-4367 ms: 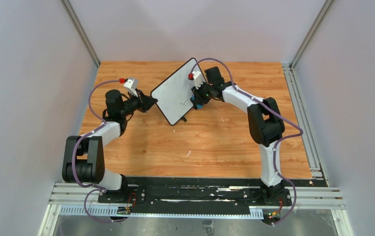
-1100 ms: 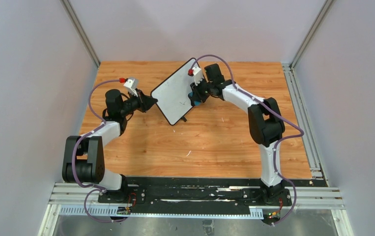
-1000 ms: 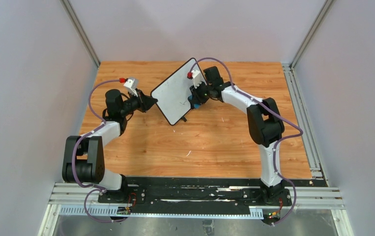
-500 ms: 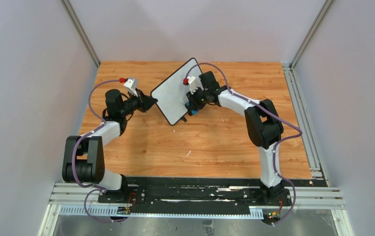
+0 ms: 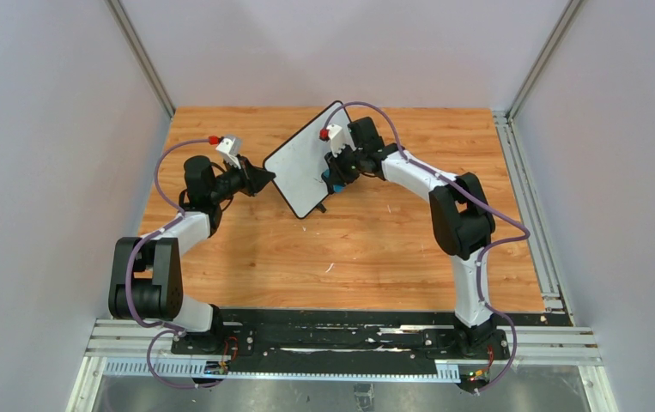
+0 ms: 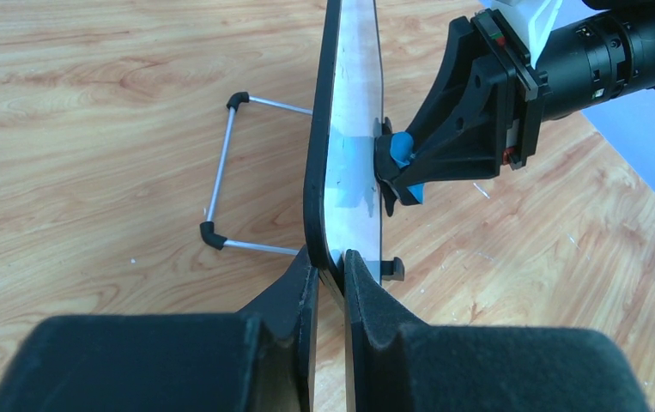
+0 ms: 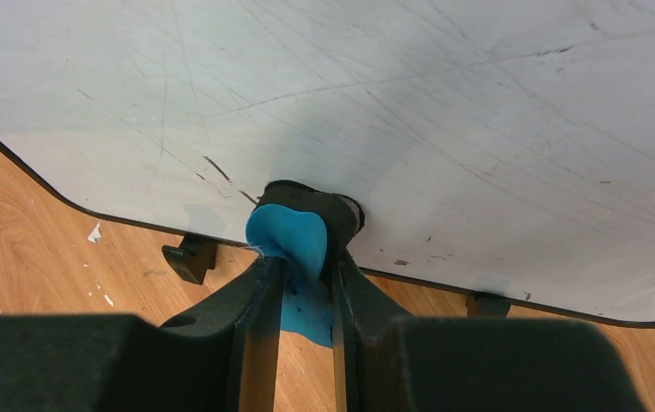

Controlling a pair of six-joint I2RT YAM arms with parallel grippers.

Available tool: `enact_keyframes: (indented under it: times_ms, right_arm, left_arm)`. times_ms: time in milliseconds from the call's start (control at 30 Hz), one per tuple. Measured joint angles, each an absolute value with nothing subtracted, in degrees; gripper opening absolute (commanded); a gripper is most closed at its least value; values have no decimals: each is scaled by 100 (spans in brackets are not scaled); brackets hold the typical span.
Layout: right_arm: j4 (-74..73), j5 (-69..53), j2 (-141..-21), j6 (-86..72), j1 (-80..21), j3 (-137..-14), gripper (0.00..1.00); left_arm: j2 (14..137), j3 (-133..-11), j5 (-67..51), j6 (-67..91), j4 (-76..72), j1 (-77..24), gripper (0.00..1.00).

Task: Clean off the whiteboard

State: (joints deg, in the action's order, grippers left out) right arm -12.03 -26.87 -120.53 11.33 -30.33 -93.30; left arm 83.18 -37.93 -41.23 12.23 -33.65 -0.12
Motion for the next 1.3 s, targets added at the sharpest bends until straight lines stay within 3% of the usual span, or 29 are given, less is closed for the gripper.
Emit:
enact_keyframes:
  times_ms: [1300]
  right_arm:
    - [-1179,-2663,-12077,1142,-2989,-9277,1]
  left_arm:
    - [8318,-3826,-4123,1199,-3293,-14,0]
